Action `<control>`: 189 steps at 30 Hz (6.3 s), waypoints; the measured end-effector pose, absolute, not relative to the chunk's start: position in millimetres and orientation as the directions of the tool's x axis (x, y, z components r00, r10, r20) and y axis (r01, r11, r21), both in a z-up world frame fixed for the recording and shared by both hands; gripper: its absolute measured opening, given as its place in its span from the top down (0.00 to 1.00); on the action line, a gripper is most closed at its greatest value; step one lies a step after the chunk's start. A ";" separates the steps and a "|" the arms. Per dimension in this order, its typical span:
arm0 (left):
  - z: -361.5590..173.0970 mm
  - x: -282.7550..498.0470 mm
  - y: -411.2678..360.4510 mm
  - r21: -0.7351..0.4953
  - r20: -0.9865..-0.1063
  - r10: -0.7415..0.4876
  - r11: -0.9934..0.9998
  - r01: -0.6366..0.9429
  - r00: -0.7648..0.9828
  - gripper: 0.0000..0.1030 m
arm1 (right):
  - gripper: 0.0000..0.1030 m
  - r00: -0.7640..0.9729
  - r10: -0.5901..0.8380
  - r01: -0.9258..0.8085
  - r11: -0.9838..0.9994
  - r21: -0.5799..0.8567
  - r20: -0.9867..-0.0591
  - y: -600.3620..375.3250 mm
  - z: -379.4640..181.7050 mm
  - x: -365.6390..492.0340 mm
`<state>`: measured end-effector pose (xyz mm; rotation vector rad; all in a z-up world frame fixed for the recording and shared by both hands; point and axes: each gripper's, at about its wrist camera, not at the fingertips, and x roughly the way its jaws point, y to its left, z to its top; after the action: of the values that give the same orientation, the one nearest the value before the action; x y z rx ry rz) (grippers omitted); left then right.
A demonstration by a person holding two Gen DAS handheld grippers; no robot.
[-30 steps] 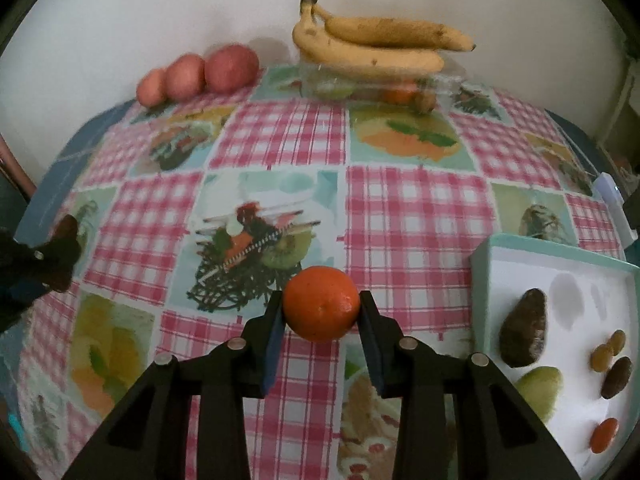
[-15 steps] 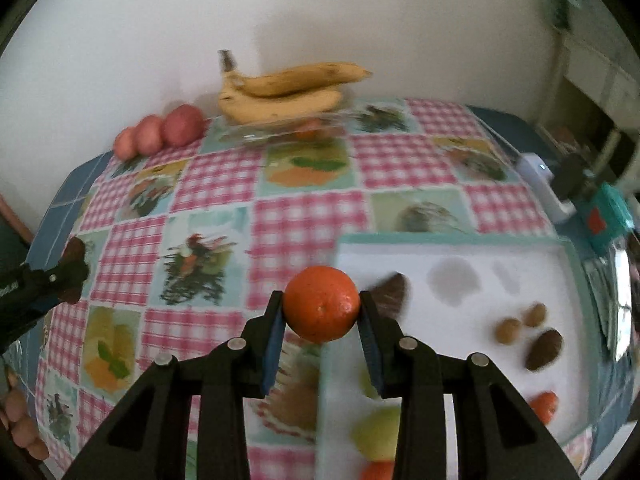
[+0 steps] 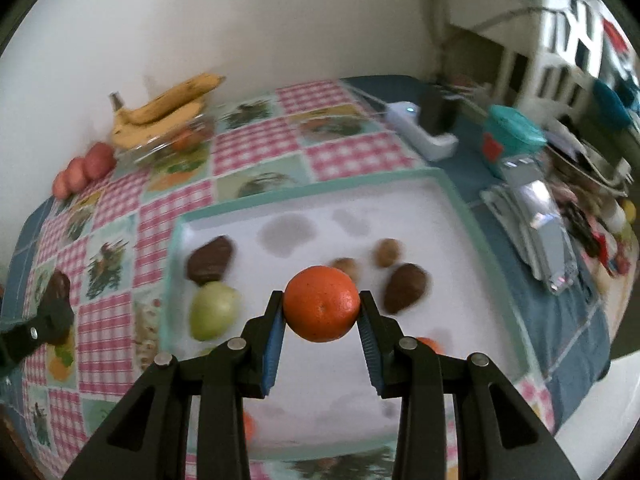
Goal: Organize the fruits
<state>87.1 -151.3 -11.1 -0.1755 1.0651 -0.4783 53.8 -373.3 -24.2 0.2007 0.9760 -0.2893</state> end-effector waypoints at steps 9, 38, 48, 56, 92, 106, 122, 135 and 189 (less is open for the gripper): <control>-27.9 73.3 -211.2 -0.392 -0.804 -0.514 0.837 0.383 0.300 0.64 | 0.64 0.512 -0.143 0.362 0.930 0.062 -0.847 -422.0 -27.8 48.4; -88.0 64.6 -295.1 -0.232 -0.900 -0.385 0.820 0.523 0.206 0.64 | 0.63 0.400 -0.141 0.410 0.911 0.039 -0.906 -471.1 -85.0 55.2; -73.6 59.1 -281.2 -0.270 -0.888 -0.422 0.800 0.535 0.183 0.50 | 0.53 0.366 -0.166 0.418 0.908 0.002 -0.916 -464.5 -87.3 62.7; -40.1 63.2 -235.8 -0.280 -0.858 -0.444 0.827 0.488 0.260 0.37 | 0.43 0.406 -0.222 0.426 0.904 -0.031 -0.887 -450.2 -54.7 54.8; -8.4 11.9 4.1 -0.045 -0.865 0.024 0.991 -0.125 0.501 0.00 | 0.08 0.530 -0.063 0.084 0.996 -0.021 -0.846 -251.9 -21.1 11.1; -12.4 15.4 -5.1 0.002 -0.876 0.038 0.997 -0.075 0.481 0.00 | 0.08 0.601 -0.047 0.052 0.998 -0.019 -0.798 -241.5 -4.3 -7.0; -17.6 20.6 -7.8 0.014 -0.887 0.047 0.997 -0.075 0.459 0.00 | 0.08 0.619 -0.016 0.015 1.000 -0.008 -0.785 -235.7 -1.1 -13.3; -16.4 21.3 -8.8 0.004 -0.888 0.036 0.998 -0.070 0.458 0.00 | 0.08 0.618 -0.020 0.013 1.000 -0.014 -0.786 -235.3 -0.7 -13.8; -19.2 23.1 0.4 -0.041 -0.898 0.013 0.993 -0.113 0.439 0.00 | 0.08 0.603 -0.022 -0.003 1.000 -0.029 -0.797 -234.4 -5.6 -11.5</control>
<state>23.1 0.4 -19.2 -0.0998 1.1142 0.0779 -11.5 -234.4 -5.6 -0.0285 0.9235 -0.0110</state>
